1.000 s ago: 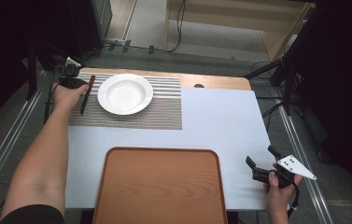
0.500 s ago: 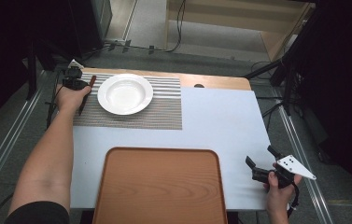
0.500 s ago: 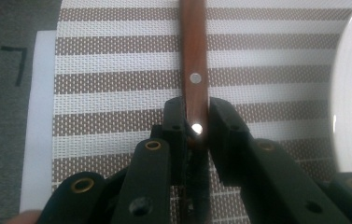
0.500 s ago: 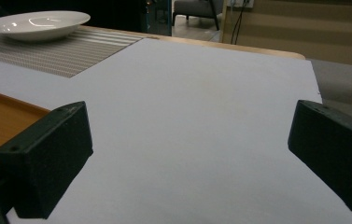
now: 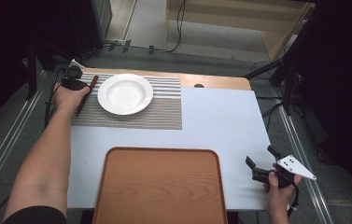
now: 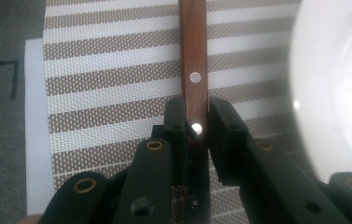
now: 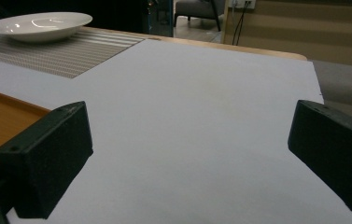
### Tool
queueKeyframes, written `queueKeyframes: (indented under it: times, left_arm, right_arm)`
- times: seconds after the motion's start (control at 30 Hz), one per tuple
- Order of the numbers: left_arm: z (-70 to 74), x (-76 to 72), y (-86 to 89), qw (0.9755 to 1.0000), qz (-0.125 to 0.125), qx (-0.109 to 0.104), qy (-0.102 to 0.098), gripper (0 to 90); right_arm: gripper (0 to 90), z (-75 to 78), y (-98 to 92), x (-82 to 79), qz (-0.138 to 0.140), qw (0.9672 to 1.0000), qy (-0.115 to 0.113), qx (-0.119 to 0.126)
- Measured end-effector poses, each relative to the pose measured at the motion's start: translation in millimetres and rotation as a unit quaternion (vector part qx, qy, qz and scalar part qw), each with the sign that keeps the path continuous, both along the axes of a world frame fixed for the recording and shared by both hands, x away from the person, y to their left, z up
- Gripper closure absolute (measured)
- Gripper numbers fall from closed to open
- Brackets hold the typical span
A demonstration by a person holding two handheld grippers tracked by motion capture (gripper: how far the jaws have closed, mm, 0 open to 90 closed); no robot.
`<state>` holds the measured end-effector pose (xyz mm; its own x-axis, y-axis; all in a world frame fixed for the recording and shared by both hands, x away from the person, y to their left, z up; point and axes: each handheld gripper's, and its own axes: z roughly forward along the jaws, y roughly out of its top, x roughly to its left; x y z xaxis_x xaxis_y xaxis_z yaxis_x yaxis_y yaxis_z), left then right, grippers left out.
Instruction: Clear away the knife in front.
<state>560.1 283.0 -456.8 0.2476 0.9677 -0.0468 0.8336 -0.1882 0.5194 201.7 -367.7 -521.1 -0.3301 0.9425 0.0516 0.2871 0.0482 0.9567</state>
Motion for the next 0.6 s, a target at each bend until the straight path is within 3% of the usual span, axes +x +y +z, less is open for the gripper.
queueKeyframes:
  times: [0.2,0.37,0.5,0.6]
  left_arm:
    - [13.5,-7.6,-3.4,0.9999,-0.007,-0.008,-0.011,76.7]
    - [17.7,-13.8,-10.7,0.9997,-0.022,-0.002,-0.012,76.7]
    - [22.7,-20.2,-17.4,0.9993,-0.029,-0.016,-0.015,76.7]
    - [25.7,-25.8,-23.2,0.9992,-0.037,-0.008,-0.016,76.6]
  right_arm:
    - [0.0,0.2,0.0,-0.5,0.002,1.0000,0.000,-0.001]
    - [0.0,0.2,0.1,-0.6,0.004,1.0000,-0.001,-0.002]
    - [0.0,0.2,0.4,-0.7,0.005,1.0000,-0.002,-0.003]
    - [0.0,0.1,0.7,-0.5,0.006,1.0000,-0.003,-0.006]
